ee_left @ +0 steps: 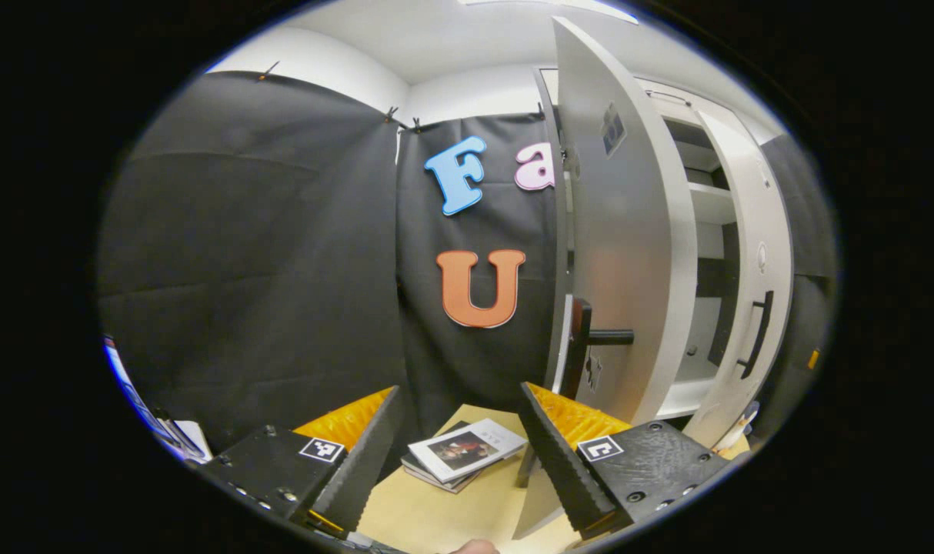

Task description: Grasp the bottle in the cabinet with the left hand and place it on the coaster, then close the right door with the right hand and the left door with the left hand.

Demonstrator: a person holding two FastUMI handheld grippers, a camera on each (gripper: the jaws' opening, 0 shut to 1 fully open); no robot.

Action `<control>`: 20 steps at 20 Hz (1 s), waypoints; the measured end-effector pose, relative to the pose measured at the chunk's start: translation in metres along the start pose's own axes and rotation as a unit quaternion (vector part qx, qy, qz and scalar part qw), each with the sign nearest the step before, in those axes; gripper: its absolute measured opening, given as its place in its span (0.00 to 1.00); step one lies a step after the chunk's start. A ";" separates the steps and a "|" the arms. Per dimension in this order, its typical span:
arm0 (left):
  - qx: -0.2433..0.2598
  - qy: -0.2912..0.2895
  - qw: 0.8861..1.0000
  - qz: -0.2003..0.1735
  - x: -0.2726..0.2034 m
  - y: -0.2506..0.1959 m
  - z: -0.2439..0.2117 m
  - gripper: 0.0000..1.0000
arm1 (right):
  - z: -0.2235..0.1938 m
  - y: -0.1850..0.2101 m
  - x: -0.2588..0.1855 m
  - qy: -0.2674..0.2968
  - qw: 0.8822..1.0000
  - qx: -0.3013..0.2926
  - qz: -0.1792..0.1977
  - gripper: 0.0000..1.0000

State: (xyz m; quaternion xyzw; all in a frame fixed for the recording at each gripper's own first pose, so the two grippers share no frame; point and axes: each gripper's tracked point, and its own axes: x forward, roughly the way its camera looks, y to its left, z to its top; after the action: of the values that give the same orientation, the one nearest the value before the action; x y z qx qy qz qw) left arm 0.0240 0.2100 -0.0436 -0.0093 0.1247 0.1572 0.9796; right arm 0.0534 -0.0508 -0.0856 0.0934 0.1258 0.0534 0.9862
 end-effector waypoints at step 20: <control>0.031 -0.022 0.995 -0.092 -0.005 -0.097 -0.010 1.00 | 0.000 -0.047 -0.017 0.002 0.999 -0.015 -0.031 0.95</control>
State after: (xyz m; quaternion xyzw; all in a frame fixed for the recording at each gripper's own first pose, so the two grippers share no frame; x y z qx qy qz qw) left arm 0.0469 0.1160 -0.0537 0.0128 0.1063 0.0632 0.9922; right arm 0.0405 -0.0986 -0.0909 0.0743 0.1293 0.0245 0.9885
